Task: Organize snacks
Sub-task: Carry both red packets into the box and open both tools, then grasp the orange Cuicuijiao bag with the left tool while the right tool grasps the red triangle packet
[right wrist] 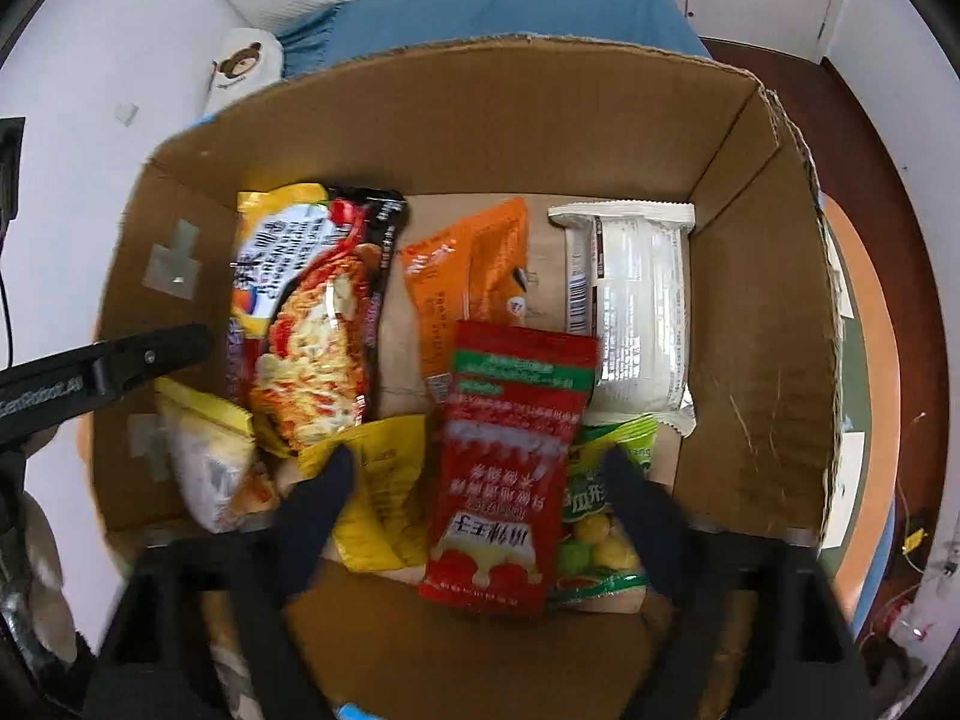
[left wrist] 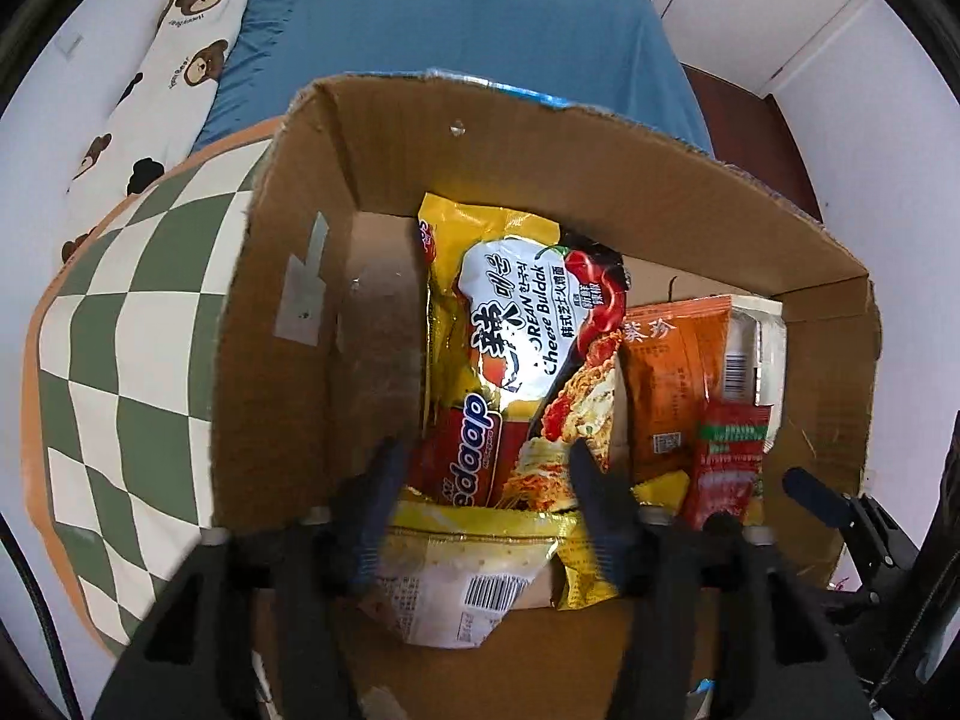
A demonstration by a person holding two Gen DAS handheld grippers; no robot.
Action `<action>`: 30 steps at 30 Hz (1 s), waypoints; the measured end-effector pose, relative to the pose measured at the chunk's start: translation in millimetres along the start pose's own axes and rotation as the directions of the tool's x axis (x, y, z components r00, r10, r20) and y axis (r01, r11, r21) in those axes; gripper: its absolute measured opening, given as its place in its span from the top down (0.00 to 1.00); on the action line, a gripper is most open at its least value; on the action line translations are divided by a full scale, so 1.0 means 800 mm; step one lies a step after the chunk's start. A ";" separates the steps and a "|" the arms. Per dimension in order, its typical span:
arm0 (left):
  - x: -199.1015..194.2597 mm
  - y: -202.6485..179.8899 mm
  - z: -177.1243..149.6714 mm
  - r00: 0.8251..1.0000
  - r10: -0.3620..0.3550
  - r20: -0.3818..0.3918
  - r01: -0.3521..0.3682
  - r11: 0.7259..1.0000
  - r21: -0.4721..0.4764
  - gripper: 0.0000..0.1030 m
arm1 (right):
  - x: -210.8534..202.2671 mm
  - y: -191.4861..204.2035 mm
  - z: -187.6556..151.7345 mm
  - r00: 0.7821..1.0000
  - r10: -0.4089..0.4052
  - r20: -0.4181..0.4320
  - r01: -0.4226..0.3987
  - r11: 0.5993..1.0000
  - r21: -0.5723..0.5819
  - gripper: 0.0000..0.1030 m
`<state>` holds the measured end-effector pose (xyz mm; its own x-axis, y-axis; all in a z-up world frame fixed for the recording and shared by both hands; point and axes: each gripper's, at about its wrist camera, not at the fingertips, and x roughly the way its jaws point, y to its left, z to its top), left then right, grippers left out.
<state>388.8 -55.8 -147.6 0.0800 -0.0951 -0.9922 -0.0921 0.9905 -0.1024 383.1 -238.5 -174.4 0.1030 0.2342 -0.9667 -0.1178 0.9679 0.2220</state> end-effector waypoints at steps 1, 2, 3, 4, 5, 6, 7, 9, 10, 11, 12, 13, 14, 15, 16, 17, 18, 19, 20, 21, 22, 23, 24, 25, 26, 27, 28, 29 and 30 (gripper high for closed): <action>0.000 0.000 -0.002 1.000 -0.004 0.007 0.004 1.000 0.000 0.13 | 0.002 -0.001 0.000 1.000 -0.001 -0.003 0.001 1.000 0.003 0.11; 0.000 0.000 -0.004 1.000 -0.004 0.018 0.004 1.000 0.001 0.09 | 0.002 -0.002 -0.001 1.000 -0.001 -0.004 0.001 1.000 0.008 0.11; -0.002 -0.001 -0.008 1.000 -0.001 0.025 0.000 1.000 0.005 0.08 | 0.001 -0.003 -0.003 1.000 -0.001 -0.004 0.001 1.000 0.014 0.09; -0.004 -0.002 -0.011 0.999 0.002 0.032 -0.002 1.000 0.008 0.08 | -0.001 -0.003 -0.006 1.000 -0.005 0.001 0.005 1.000 0.015 0.08; -0.007 -0.002 -0.016 0.999 0.004 0.045 -0.005 1.000 0.011 0.08 | -0.003 -0.004 -0.007 1.000 -0.010 0.006 0.010 1.000 0.015 0.08; -0.010 -0.003 -0.020 0.998 0.009 0.055 -0.010 1.000 0.013 0.08 | -0.006 -0.004 -0.010 1.000 -0.018 0.011 0.018 1.000 0.012 0.07; -0.015 -0.002 -0.027 0.997 0.017 0.078 -0.018 1.000 0.011 0.08 | -0.011 -0.005 -0.013 0.999 -0.028 0.022 0.027 1.000 0.011 0.07; -0.027 -0.001 -0.037 0.993 0.024 0.112 -0.025 1.000 0.007 0.08 | -0.021 -0.005 -0.016 0.998 -0.043 0.050 0.042 0.999 0.016 0.07; -0.035 -0.001 -0.043 0.991 0.025 0.131 -0.026 1.000 0.003 0.08 | -0.028 -0.005 -0.019 0.997 -0.044 0.065 0.043 0.999 0.017 0.06; -0.044 -0.001 -0.051 0.987 0.028 0.157 -0.029 1.000 0.004 0.08 | -0.037 -0.005 -0.023 0.995 -0.051 0.091 0.050 0.999 0.017 0.05; -0.051 -0.001 -0.056 0.984 0.034 0.173 -0.036 0.999 0.007 0.08 | -0.047 -0.006 -0.027 0.992 -0.058 0.108 0.057 0.998 0.018 0.05; -0.058 -0.002 -0.062 0.981 0.041 0.189 -0.044 0.999 0.012 0.08 | -0.056 -0.006 -0.032 0.989 -0.063 0.131 0.062 0.998 0.017 0.05; -0.067 -0.002 -0.069 0.977 0.044 0.208 -0.048 0.999 0.014 0.08 | -0.061 -0.006 -0.034 0.988 -0.065 0.141 0.063 0.998 0.016 0.05; -0.075 -0.002 -0.076 0.973 0.047 0.228 -0.051 0.999 0.015 0.08 | -0.070 -0.005 -0.040 0.985 -0.065 0.157 0.063 0.998 0.017 0.05; -0.083 -0.002 -0.085 0.968 0.050 0.246 -0.056 0.998 0.020 0.08 | -0.077 -0.005 -0.044 0.984 -0.061 0.169 0.059 0.998 0.018 0.05; -0.092 -0.003 -0.095 0.962 0.056 0.266 -0.064 0.998 0.023 0.08 | -0.085 -0.005 -0.051 0.982 -0.055 0.181 0.051 0.998 0.023 0.05; -0.099 -0.001 -0.104 0.958 0.061 0.281 -0.071 0.997 0.026 0.08 | -0.091 -0.006 -0.057 0.981 -0.045 0.188 0.040 0.999 0.030 0.05; -0.104 0.001 -0.115 0.953 0.067 0.294 -0.079 0.996 0.029 0.09 | -0.097 -0.006 -0.063 0.981 -0.031 0.194 0.025 0.999 0.034 0.05; -0.111 0.003 -0.128 0.948 0.076 0.308 -0.090 0.996 0.031 0.08 | -0.103 -0.006 -0.073 0.980 -0.013 0.201 0.006 0.999 0.038 0.05; -0.114 0.006 -0.139 0.945 0.081 0.317 -0.096 0.995 0.031 0.08 | -0.107 -0.006 -0.080 0.979 -0.003 0.204 -0.006 0.999 0.040 0.05; -0.117 0.010 -0.151 0.943 0.087 0.321 -0.102 0.994 0.030 0.08 | -0.110 -0.005 -0.088 0.978 0.009 0.206 -0.019 0.999 0.043 0.05; -0.118 0.016 -0.164 0.942 0.098 0.322 -0.113 0.993 0.030 0.08 | -0.113 -0.004 -0.101 0.978 0.037 0.206 -0.047 0.998 0.044 0.05; -0.116 0.020 -0.176 0.942 0.107 0.319 -0.124 0.992 0.034 0.08 | -0.115 -0.004 -0.109 0.977 0.054 0.206 -0.064 0.997 0.043 0.05; -0.114 0.022 -0.186 0.942 0.120 0.315 -0.139 0.990 0.038 0.08 | -0.116 -0.002 -0.121 0.977 0.066 0.204 -0.076 0.996 0.042 0.05; -0.106 0.028 -0.199 0.943 0.141 0.300 -0.161 0.986 0.042 0.08 | -0.116 0.001 -0.131 0.976 0.075 0.203 -0.084 0.996 0.040 0.05; -0.100 0.033 -0.206 0.946 0.150 0.286 -0.169 0.984 0.046 0.09 | -0.115 0.003 -0.140 0.976 0.084 0.200 -0.094 0.995 0.038 0.05; -0.091 0.037 -0.213 0.952 0.150 0.265 -0.169 0.984 0.051 0.09 | -0.115 0.006 -0.148 0.976 0.093 0.197 -0.102 0.994 0.040 0.05; -0.079 0.042 -0.219 0.961 0.145 0.235 -0.160 0.986 0.049 0.09 | -0.111 0.008 -0.161 0.976 0.105 0.190 -0.116 0.992 0.048 0.05; -0.066 0.048 -0.223 0.969 0.139 0.204 -0.151 0.987 0.045 0.09 | -0.106 0.010 -0.170 0.976 0.117 0.182 -0.128 0.990 0.053 0.05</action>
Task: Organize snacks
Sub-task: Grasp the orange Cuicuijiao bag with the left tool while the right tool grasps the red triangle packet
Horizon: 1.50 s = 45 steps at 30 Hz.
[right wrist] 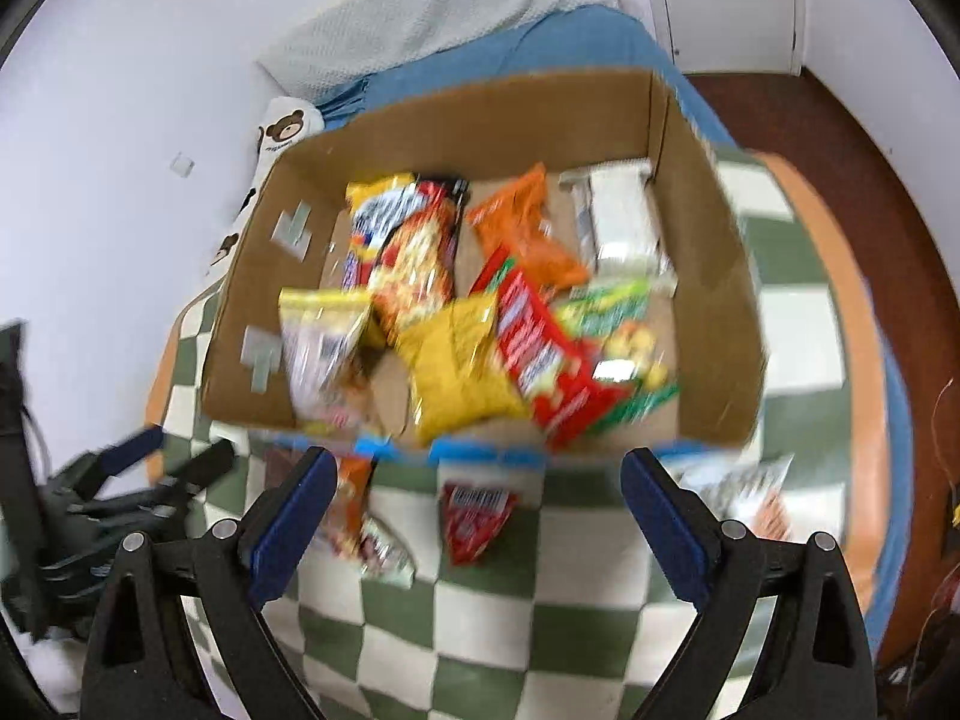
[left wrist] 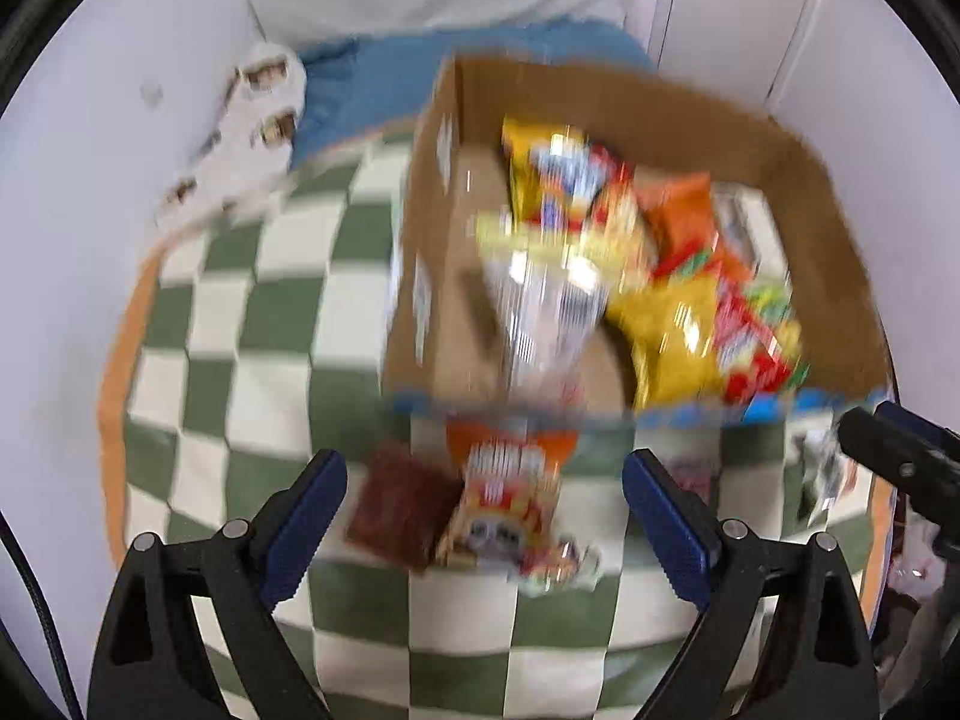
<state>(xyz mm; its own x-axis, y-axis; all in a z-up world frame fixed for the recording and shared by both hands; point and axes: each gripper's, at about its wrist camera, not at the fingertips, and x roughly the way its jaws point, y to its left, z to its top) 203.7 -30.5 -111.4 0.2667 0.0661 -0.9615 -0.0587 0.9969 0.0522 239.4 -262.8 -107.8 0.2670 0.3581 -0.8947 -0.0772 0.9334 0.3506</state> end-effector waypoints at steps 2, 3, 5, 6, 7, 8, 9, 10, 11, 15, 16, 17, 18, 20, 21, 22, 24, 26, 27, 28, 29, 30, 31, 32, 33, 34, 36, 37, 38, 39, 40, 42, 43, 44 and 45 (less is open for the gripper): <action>0.026 0.002 -0.015 0.998 -0.024 -0.062 0.023 1.000 -0.008 0.16 | 0.011 0.003 -0.018 1.000 0.013 -0.012 -0.013 1.000 0.003 0.10; 0.037 0.001 -0.020 0.996 -0.030 -0.087 0.030 1.000 -0.009 0.18 | 0.018 0.004 -0.025 1.000 0.010 -0.024 -0.010 1.000 0.001 0.18; 0.057 -0.001 -0.025 0.991 -0.049 -0.126 0.048 0.999 -0.012 0.18 | 0.040 0.004 -0.038 0.998 0.024 -0.064 -0.023 1.000 0.015 0.31; 0.067 -0.002 -0.025 0.988 -0.048 -0.143 0.048 0.999 -0.009 0.18 | 0.049 0.003 -0.042 0.997 0.024 -0.078 -0.023 0.999 0.023 0.31; 0.079 -0.004 -0.025 0.986 -0.052 -0.160 0.051 0.999 -0.006 0.18 | 0.057 0.002 -0.045 0.996 0.023 -0.085 -0.021 0.999 0.029 0.31; 0.091 -0.005 -0.024 0.981 -0.056 -0.184 0.057 0.998 -0.005 0.18 | 0.066 0.001 -0.048 0.995 0.025 -0.093 -0.022 0.999 0.034 0.31; 0.101 -0.006 -0.023 0.978 -0.057 -0.202 0.057 0.998 -0.008 0.18 | 0.076 0.000 -0.050 0.995 0.026 -0.099 -0.021 0.999 0.044 0.31; 0.111 -0.006 -0.022 0.974 -0.063 -0.218 0.062 0.998 -0.012 0.19 | 0.085 -0.001 -0.052 0.994 0.026 -0.107 -0.020 0.998 0.054 0.31; 0.122 -0.007 -0.022 0.967 -0.075 -0.242 0.073 0.997 -0.018 0.18 | 0.095 -0.002 -0.053 0.993 0.028 -0.115 -0.021 0.997 0.068 0.31; 0.152 -0.003 -0.026 0.952 -0.099 -0.289 0.089 0.995 -0.050 0.18 | 0.126 -0.003 -0.060 0.988 0.024 -0.150 -0.008 0.995 0.104 0.31; 0.154 -0.003 -0.027 0.954 -0.097 -0.283 0.085 0.995 -0.056 0.19 | 0.132 -0.004 -0.061 0.988 0.027 -0.155 -0.010 0.994 0.112 0.31; 0.154 -0.004 -0.027 0.959 -0.098 -0.267 0.086 0.995 -0.056 0.19 | 0.140 -0.003 -0.063 0.988 0.019 -0.156 -0.001 0.993 0.116 0.31; 0.154 -0.004 -0.028 0.961 -0.099 -0.260 0.087 0.995 -0.058 0.25 | 0.145 -0.003 -0.065 0.987 0.013 -0.158 0.005 0.993 0.114 0.31; 0.155 -0.006 -0.028 0.960 -0.118 -0.254 0.102 0.992 -0.072 0.45 | 0.156 -0.004 -0.070 0.987 0.005 -0.162 0.015 0.992 0.125 0.40; 0.154 -0.007 -0.028 0.960 -0.119 -0.254 0.103 0.992 -0.077 0.48 | 0.161 -0.004 -0.071 0.986 0.007 -0.167 0.015 0.992 0.129 0.51; 0.154 -0.010 -0.029 0.960 -0.118 -0.253 0.102 0.992 -0.075 0.50 | 0.165 -0.004 -0.074 0.985 -0.002 -0.171 0.024 0.991 0.128 0.60; 0.149 -0.012 -0.033 0.961 -0.120 -0.247 0.103 0.992 -0.078 0.52 | 0.164 -0.002 -0.078 0.987 -0.007 -0.163 0.026 0.993 0.116 0.61; 0.142 -0.012 -0.045 0.963 -0.118 -0.243 0.102 0.992 -0.076 0.52 | 0.160 0.003 -0.084 0.986 -0.017 -0.167 0.032 0.996 0.087 0.61; 0.138 -0.012 -0.052 0.964 -0.114 -0.241 0.098 0.992 -0.075 0.52 | 0.159 0.005 -0.088 0.985 -0.016 -0.173 0.030 0.996 0.079 0.62; 0.134 -0.012 -0.060 0.964 -0.110 -0.240 0.095 0.993 -0.073 0.52 | 0.158 0.007 -0.092 0.983 -0.017 -0.183 0.030 0.997 0.068 0.62; 0.129 -0.012 -0.071 0.965 -0.101 -0.241 0.087 0.994 -0.071 0.52 | 0.156 0.009 -0.101 0.980 -0.022 -0.200 0.033 0.998 0.049 0.62; 0.126 -0.011 -0.080 0.965 -0.096 -0.244 0.081 0.994 -0.072 0.52 | 0.154 0.009 -0.109 0.977 -0.022 -0.211 0.031 0.999 0.039 0.62; 0.122 -0.011 -0.091 0.965 -0.093 -0.245 0.077 0.994 -0.073 0.52 | 0.153 0.010 -0.117 0.974 -0.020 -0.224 0.028 0.999 0.031 0.62; 0.117 -0.010 -0.104 0.966 -0.082 -0.247 0.066 0.995 -0.069 0.52 | 0.151 0.010 -0.125 0.971 -0.020 -0.239 0.026 0.999 0.022 0.62; 0.114 -0.010 -0.115 0.965 -0.073 -0.251 0.057 0.996 -0.069 0.52 | 0.150 0.010 -0.136 0.967 -0.022 -0.252 0.026 1.000 0.011 0.62; 0.113 -0.010 -0.125 0.964 -0.075 -0.256 0.058 0.996 -0.072 0.52 | 0.148 0.010 -0.147 0.964 -0.025 -0.266 0.026 1.000 0.000 0.62; 0.115 -0.008 -0.147 0.958 -0.079 -0.275 0.057 0.995 -0.085 0.52 | 0.148 0.008 -0.163 0.956 -0.029 -0.292 0.027 1.000 -0.012 0.62; 0.118 -0.008 -0.156 0.955 -0.080 -0.286 0.056 0.994 -0.090 0.52 | 0.149 0.007 -0.168 0.953 -0.030 -0.300 0.027 1.000 -0.014 0.62; 0.125 -0.008 -0.165 0.949 -0.081 -0.304 0.054 0.994 -0.096 0.52 | 0.150 0.007 -0.176 0.950 -0.033 -0.311 0.027 0.999 -0.022 0.62; 0.130 -0.010 -0.172 0.946 -0.079 -0.314 0.050 0.994 -0.099 0.52 | 0.151 0.007 -0.181 0.948 -0.037 -0.318 0.029 0.999 -0.028 0.62; 0.136 -0.011 -0.177 0.943 -0.080 -0.323 0.049 0.994 -0.103 0.52 | 0.153 0.007 -0.186 0.946 -0.039 -0.321 0.030 0.999 -0.030 0.62; 0.148 -0.016 -0.185 0.938 -0.091 -0.335 0.058 0.992 -0.108 0.51 | 0.157 0.008 -0.189 0.944 -0.044 -0.327 0.034 0.999 -0.038 0.62; 0.154 -0.020 -0.187 0.938 -0.083 -0.338 0.053 0.994 -0.098 0.51 | 0.160 0.008 -0.190 0.944 -0.046 -0.327 0.035 0.999 -0.040 0.62; 0.158 -0.022 -0.189 0.939 -0.075 -0.335 0.048 0.995 -0.087 0.51 | 0.161 0.009 -0.190 0.944 -0.046 -0.327 0.036 0.999 -0.039 0.62; 0.160 -0.024 -0.189 0.941 -0.070 -0.332 0.045 0.995 -0.084 0.51 | 0.164 0.010 -0.190 0.943 -0.048 -0.328 0.037 0.998 -0.041 0.62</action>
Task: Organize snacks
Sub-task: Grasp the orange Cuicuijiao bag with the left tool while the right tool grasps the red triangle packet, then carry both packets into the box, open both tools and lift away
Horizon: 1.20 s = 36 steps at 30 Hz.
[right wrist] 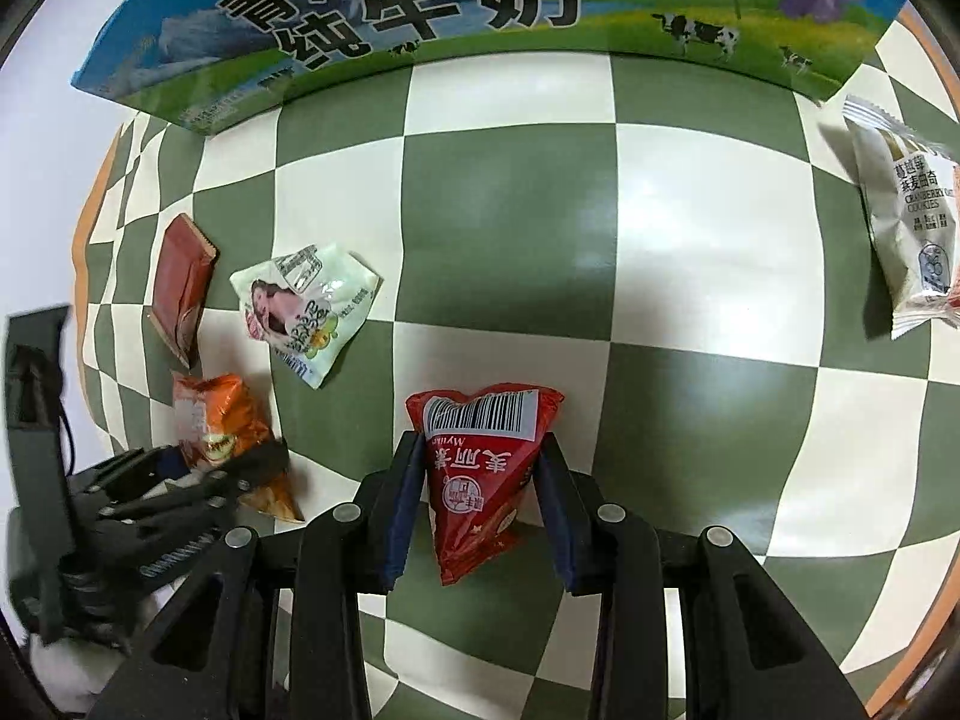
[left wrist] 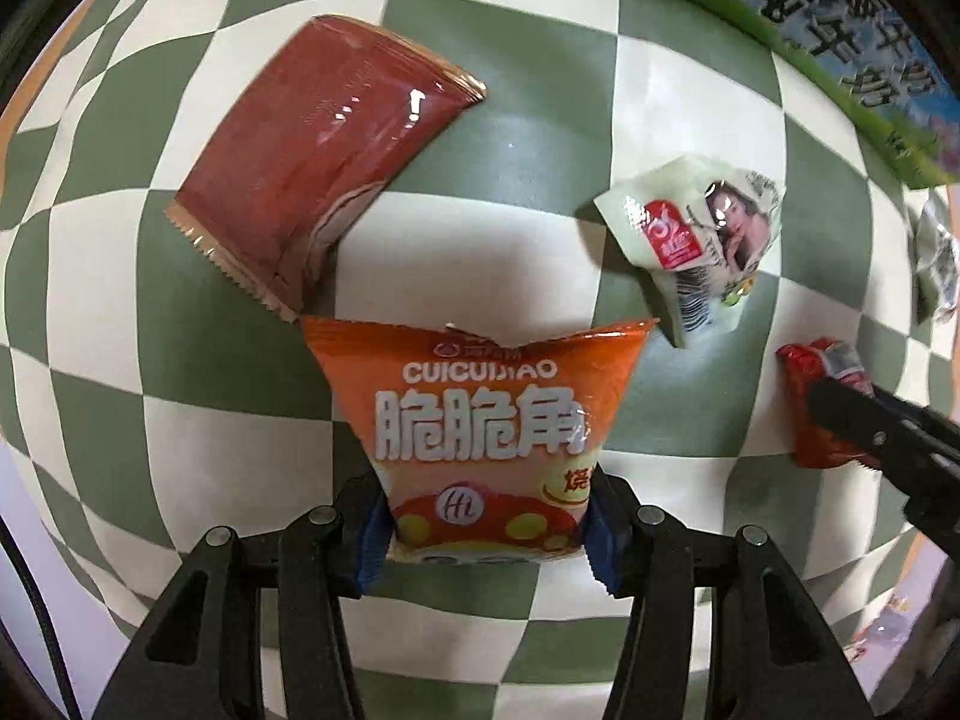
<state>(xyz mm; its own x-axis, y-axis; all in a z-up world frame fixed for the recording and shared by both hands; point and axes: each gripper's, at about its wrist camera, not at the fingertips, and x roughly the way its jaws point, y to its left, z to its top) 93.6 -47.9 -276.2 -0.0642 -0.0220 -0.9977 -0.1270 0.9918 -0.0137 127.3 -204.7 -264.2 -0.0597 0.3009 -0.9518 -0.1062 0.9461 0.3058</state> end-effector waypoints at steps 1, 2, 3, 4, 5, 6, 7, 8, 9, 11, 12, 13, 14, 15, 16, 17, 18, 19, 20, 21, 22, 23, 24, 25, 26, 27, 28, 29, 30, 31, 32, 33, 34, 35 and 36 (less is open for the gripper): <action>0.002 -0.003 -0.001 1.000 0.000 0.001 0.000 1.000 0.001 0.50 | 0.002 0.000 0.003 1.000 -0.003 -0.003 0.003 1.000 -0.003 0.62; 0.004 -0.009 -0.005 1.000 0.004 -0.002 -0.004 1.000 0.006 0.50 | 0.004 0.001 0.006 1.000 -0.004 -0.005 0.004 1.000 -0.002 0.62; 0.006 -0.014 -0.005 1.000 0.006 -0.005 -0.006 1.000 0.009 0.50 | 0.008 0.007 0.009 1.000 -0.006 -0.009 0.006 1.000 -0.002 0.61; 0.011 -0.021 -0.007 1.000 0.008 -0.006 -0.008 1.000 0.011 0.49 | 0.011 0.010 0.010 1.000 -0.008 -0.012 0.008 1.000 -0.002 0.61; 0.013 -0.031 -0.008 1.000 0.009 -0.009 -0.009 1.000 0.013 0.49 | 0.015 0.012 0.011 1.000 -0.008 -0.013 0.008 1.000 0.003 0.61; 0.016 -0.038 -0.009 1.000 0.010 -0.011 -0.010 1.000 0.015 0.48 | 0.019 0.015 0.011 1.000 -0.007 -0.016 0.007 1.000 0.006 0.60; 0.015 -0.033 -0.006 1.000 0.011 -0.013 -0.011 1.000 0.014 0.48 | 0.022 0.016 0.012 1.000 -0.007 -0.019 0.007 1.000 0.008 0.59; 0.014 -0.029 -0.003 1.000 0.013 -0.014 -0.013 1.000 0.013 0.48 | 0.020 0.011 0.011 1.000 -0.007 -0.018 0.007 1.000 0.013 0.59; 0.014 -0.031 -0.002 1.000 0.015 -0.014 -0.015 1.000 0.012 0.48 | 0.023 0.011 0.012 1.000 -0.007 -0.017 0.007 1.000 0.019 0.59; 0.007 -0.012 0.004 1.000 0.016 -0.011 -0.016 1.000 0.008 0.48 | 0.025 0.012 0.014 1.000 -0.013 -0.013 0.013 1.000 0.019 0.59; 0.002 0.004 0.001 1.000 0.015 -0.008 -0.015 1.000 0.004 0.48 | 0.026 0.012 0.014 1.000 -0.014 -0.011 0.015 1.000 0.020 0.59; 0.001 0.003 0.000 1.000 0.015 -0.004 -0.015 1.000 0.001 0.48 | 0.027 0.013 0.015 1.000 -0.016 -0.008 0.016 1.000 0.021 0.59; -0.001 0.009 0.000 1.000 0.015 0.000 -0.015 1.000 0.000 0.49 | 0.029 0.014 0.015 1.000 -0.017 -0.003 0.017 1.000 0.021 0.59; -0.003 0.012 0.000 1.000 0.019 0.004 -0.019 1.000 0.000 0.51 | 0.029 0.015 0.015 1.000 -0.019 0.003 0.019 1.000 0.022 0.59; -0.004 0.013 -0.002 1.000 0.023 0.008 -0.023 1.000 0.002 0.53 | 0.029 0.016 0.014 1.000 -0.022 0.009 0.022 1.000 0.019 0.60; -0.008 0.012 -0.004 1.000 0.023 0.012 -0.023 1.000 0.001 0.54 | 0.028 0.019 0.011 1.000 -0.027 0.016 0.026 1.000 0.014 0.60; -0.011 0.013 -0.007 1.000 0.019 0.016 -0.019 1.000 0.000 0.54 | 0.024 0.017 0.010 0.999 -0.029 0.025 0.028 1.000 0.008 0.61; -0.015 0.013 -0.009 1.000 0.015 0.022 -0.015 1.000 -0.001 0.55 | 0.020 0.016 0.008 0.999 -0.030 0.031 0.030 1.000 0.003 0.61; -0.021 0.012 -0.012 0.999 0.014 0.030 -0.014 1.000 -0.001 0.55 | 0.017 0.019 0.006 0.999 -0.030 0.038 0.030 1.000 -0.004 0.61; -0.027 0.012 -0.013 0.999 0.013 0.039 -0.013 1.000 -0.001 0.55 | 0.014 0.022 0.005 0.999 -0.027 0.044 0.027 1.000 -0.008 0.61; -0.034 0.011 -0.013 0.999 0.011 0.044 -0.011 1.000 0.000 0.55 | 0.010 0.025 0.005 0.998 -0.022 0.053 0.023 1.000 -0.015 0.62; -0.042 0.010 -0.014 0.999 0.005 0.051 -0.005 1.000 -0.003 0.55 | 0.007 0.027 0.006 0.998 -0.021 0.058 0.022 1.000 -0.018 0.62; -0.047 0.011 -0.016 0.998 -0.002 0.057 0.002 1.000 -0.005 0.55 | 0.001 0.031 0.006 0.997 -0.015 0.070 0.017 0.999 -0.028 0.62; -0.054 0.011 -0.018 0.998 -0.009 0.063 0.010 1.000 -0.006 0.55 | -0.003 0.034 0.006 0.997 -0.010 0.078 0.012 0.999 -0.035 0.62; -0.064 0.011 -0.020 0.997 -0.020 0.073 0.021 1.000 -0.009 0.55 | -0.008 0.036 0.007 0.996 -0.002 0.085 0.005 0.999 -0.039 0.62; -0.072 0.011 -0.020 0.996 -0.029 0.081 0.030 1.000 -0.009 0.55 | -0.013 0.035 0.006 0.996 0.006 0.088 -0.002 0.999 -0.043 0.62; -0.080 0.010 -0.021 0.995 -0.038 0.087 0.038 0.999 -0.008 0.55 | -0.020 0.039 0.006 0.995 0.017 0.096 -0.012 0.999 -0.047 0.62; -0.090 0.009 -0.021 0.994 -0.050 0.096 0.051 0.999 -0.007 0.55 | -0.029 0.038 0.004 0.994 0.030 0.104 -0.025 0.998 -0.049 0.62; -0.101 0.007 -0.019 0.992 -0.064 0.105 0.065 0.998 -0.003 0.55 | -0.036 0.040 0.005 0.993 0.045 0.111 -0.039 0.998 -0.052 0.62; -0.112 0.005 -0.018 0.991 -0.074 0.116 0.074 0.997 0.002 0.55 | -0.046 0.043 0.007 0.991 0.058 0.120 -0.052 0.997 -0.054 0.62; -0.128 0.002 -0.014 0.987 -0.087 0.135 0.087 0.996 0.010 0.55 | -0.056 0.046 0.008 0.989 0.072 0.131 -0.064 0.996 -0.058 0.62; -0.139 -0.001 -0.011 0.984 -0.099 0.146 0.097 0.995 0.016 0.55 | -0.065 0.048 0.008 0.986 0.085 0.141 -0.077 0.995 -0.062 0.62; -0.150 -0.004 -0.008 0.981 -0.111 0.160 0.108 0.994 0.024 0.55 | -0.075 0.048 0.009 0.983 0.100 0.152 -0.091 0.994 -0.065 0.62; -0.164 -0.007 -0.002 0.977 -0.123 0.176 0.119 0.992 0.032 0.55 | -0.088 0.051 0.012 0.979 0.117 0.166 -0.107 0.992 -0.068 0.62; -0.175 -0.007 0.004 0.972 -0.142 0.188 0.136 0.990 0.041 0.55 | -0.103 0.054 0.017 0.974 0.131 0.186 -0.120 0.990 -0.072 0.62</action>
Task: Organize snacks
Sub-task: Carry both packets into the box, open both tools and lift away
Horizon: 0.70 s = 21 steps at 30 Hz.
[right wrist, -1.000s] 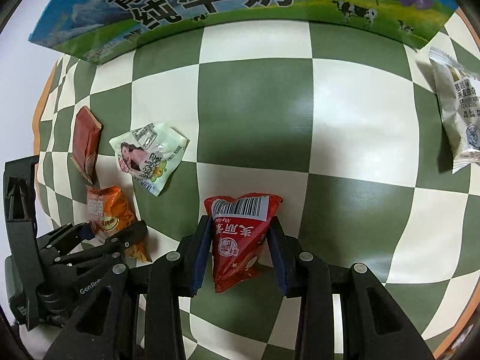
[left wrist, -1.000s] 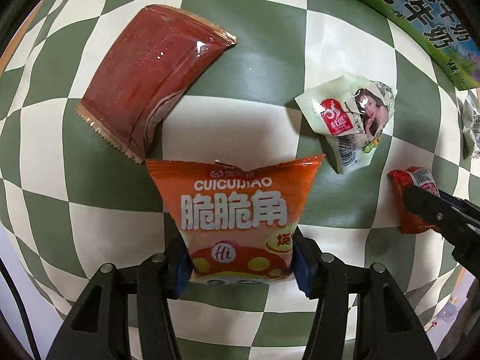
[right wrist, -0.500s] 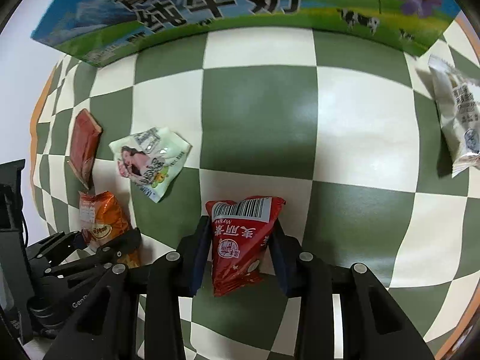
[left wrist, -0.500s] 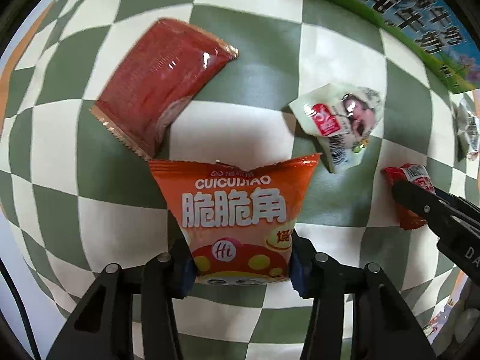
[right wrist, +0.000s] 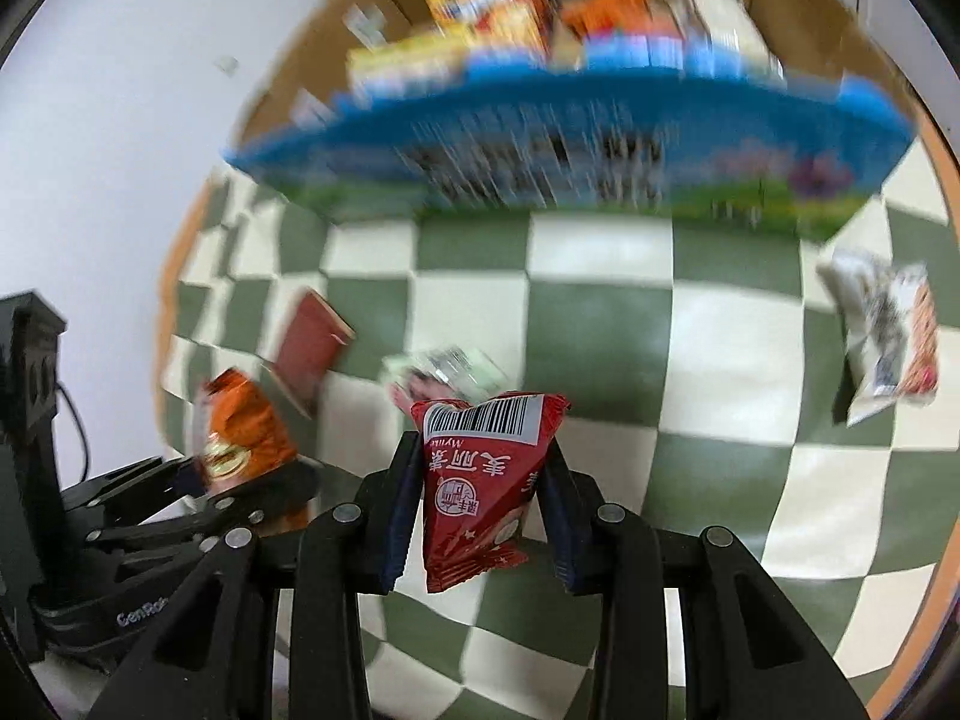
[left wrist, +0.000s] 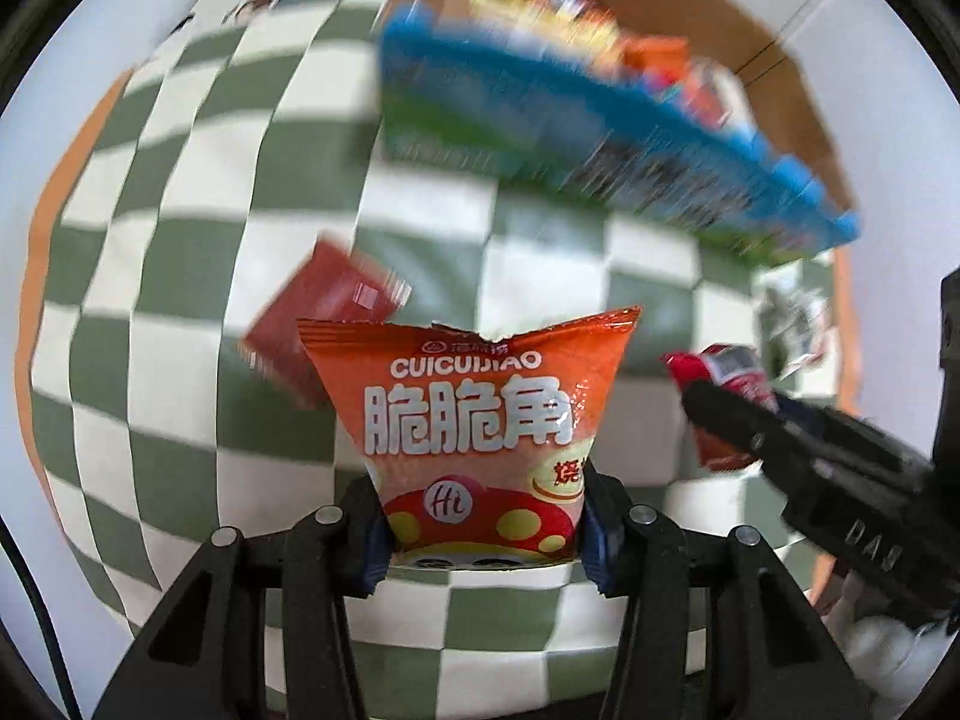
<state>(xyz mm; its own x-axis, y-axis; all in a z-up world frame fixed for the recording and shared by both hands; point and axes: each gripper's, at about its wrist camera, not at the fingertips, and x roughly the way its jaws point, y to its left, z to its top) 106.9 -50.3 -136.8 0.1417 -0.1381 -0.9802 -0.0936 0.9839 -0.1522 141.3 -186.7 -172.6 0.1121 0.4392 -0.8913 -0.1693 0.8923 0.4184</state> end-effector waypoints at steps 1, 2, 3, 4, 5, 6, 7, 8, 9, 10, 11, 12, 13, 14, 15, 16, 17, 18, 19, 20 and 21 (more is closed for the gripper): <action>-0.010 -0.003 0.009 1.000 -0.020 0.011 0.020 1.000 0.007 0.55 | -0.013 0.004 0.010 1.000 0.014 0.021 -0.014 1.000 0.001 0.62; -0.023 -0.010 0.021 0.999 -0.032 0.027 0.032 0.999 0.019 0.55 | -0.027 0.005 0.017 0.999 0.025 0.042 -0.026 1.000 0.003 0.62; -0.034 -0.014 0.036 0.998 -0.042 0.041 0.041 0.999 0.030 0.55 | -0.039 0.005 0.025 0.998 0.036 0.060 -0.036 0.999 0.006 0.62; -0.044 -0.021 0.048 0.997 -0.051 0.058 0.049 0.998 0.043 0.55 | -0.053 0.002 0.034 0.996 0.044 0.078 -0.045 0.999 0.008 0.62; -0.053 -0.030 0.065 0.995 -0.055 0.078 0.051 0.997 0.056 0.55 | -0.064 0.004 0.045 0.994 0.054 0.100 -0.055 0.998 0.012 0.62; -0.059 -0.035 0.076 0.994 -0.054 0.096 0.047 0.996 0.072 0.55 | -0.079 0.001 0.060 0.990 0.064 0.126 -0.067 0.998 0.020 0.62; -0.067 -0.039 0.092 0.993 -0.052 0.108 0.043 0.995 0.087 0.55 | -0.092 -0.003 0.072 0.988 0.069 0.141 -0.072 0.997 0.023 0.62; -0.073 -0.044 0.112 0.991 -0.052 0.125 0.040 0.995 0.097 0.55 | -0.104 -0.007 0.089 0.984 0.067 0.165 -0.072 0.997 0.027 0.62; -0.073 -0.049 0.128 0.989 -0.052 0.136 0.038 0.994 0.101 0.55 | -0.114 -0.012 0.106 0.980 0.060 0.189 -0.066 0.997 0.029 0.62; -0.075 -0.053 0.147 0.989 -0.044 0.144 0.028 0.993 0.112 0.55 | -0.122 -0.018 0.120 0.978 0.048 0.204 -0.055 0.998 0.025 0.62; -0.074 -0.056 0.174 0.988 -0.028 0.149 0.010 0.992 0.122 0.55 | -0.128 -0.024 0.138 0.973 0.033 0.227 -0.040 0.999 0.027 0.62; -0.071 -0.057 0.193 0.989 -0.017 0.150 -0.002 0.992 0.126 0.55 | -0.131 -0.032 0.162 0.968 0.012 0.249 -0.020 0.999 0.031 0.62; -0.067 -0.057 0.213 0.988 0.000 0.154 -0.019 0.992 0.122 0.55 | -0.131 -0.038 0.182 0.967 -0.007 0.256 -0.002 0.999 0.034 0.62; -0.060 -0.056 0.237 0.988 0.031 0.152 -0.050 0.991 0.122 0.55 | -0.131 -0.047 0.194 0.965 -0.020 0.261 0.010 0.999 0.040 0.62; -0.053 -0.053 0.252 0.988 0.048 0.145 -0.066 0.991 0.119 0.55 | -0.126 -0.056 0.215 0.964 -0.040 0.263 0.028 0.998 0.050 0.62; -0.042 -0.047 0.272 0.989 0.061 0.136 -0.076 0.991 0.109 0.54 | -0.119 -0.064 0.236 0.965 -0.058 0.257 0.044 0.997 0.059 0.62; -0.033 -0.042 0.290 0.989 0.078 0.125 -0.092 0.990 0.104 0.54 | -0.112 -0.072 0.254 0.965 -0.071 0.252 0.055 0.996 0.070 0.62; -0.020 -0.037 0.309 0.989 0.104 0.106 -0.114 0.989 0.097 0.54 | -0.105 -0.078 0.270 0.967 -0.083 0.243 0.067 0.995 0.076 0.62; -0.010 -0.031 0.321 0.989 0.118 0.089 -0.126 0.988 0.085 0.54 | -0.095 -0.087 0.287 0.967 -0.097 0.235 0.079 0.993 0.087 0.62; 0.002 -0.027 0.337 0.991 0.119 0.069 -0.124 0.989 0.075 0.54 | -0.091 -0.092 0.296 0.968 -0.105 0.228 0.086 0.992 0.092 0.62; 0.009 -0.024 0.344 0.991 0.124 0.059 -0.128 0.989 0.073 0.54 | -0.081 -0.099 0.312 0.971 -0.114 0.212 0.094 0.991 0.099 0.62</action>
<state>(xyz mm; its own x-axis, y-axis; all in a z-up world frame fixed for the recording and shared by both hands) 380.9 -39.0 -106.4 0.1870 -0.0082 -0.9823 -0.0385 0.9991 -0.0156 392.1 -259.9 -104.8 0.3358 0.3471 -0.8757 -0.0598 0.9356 0.3479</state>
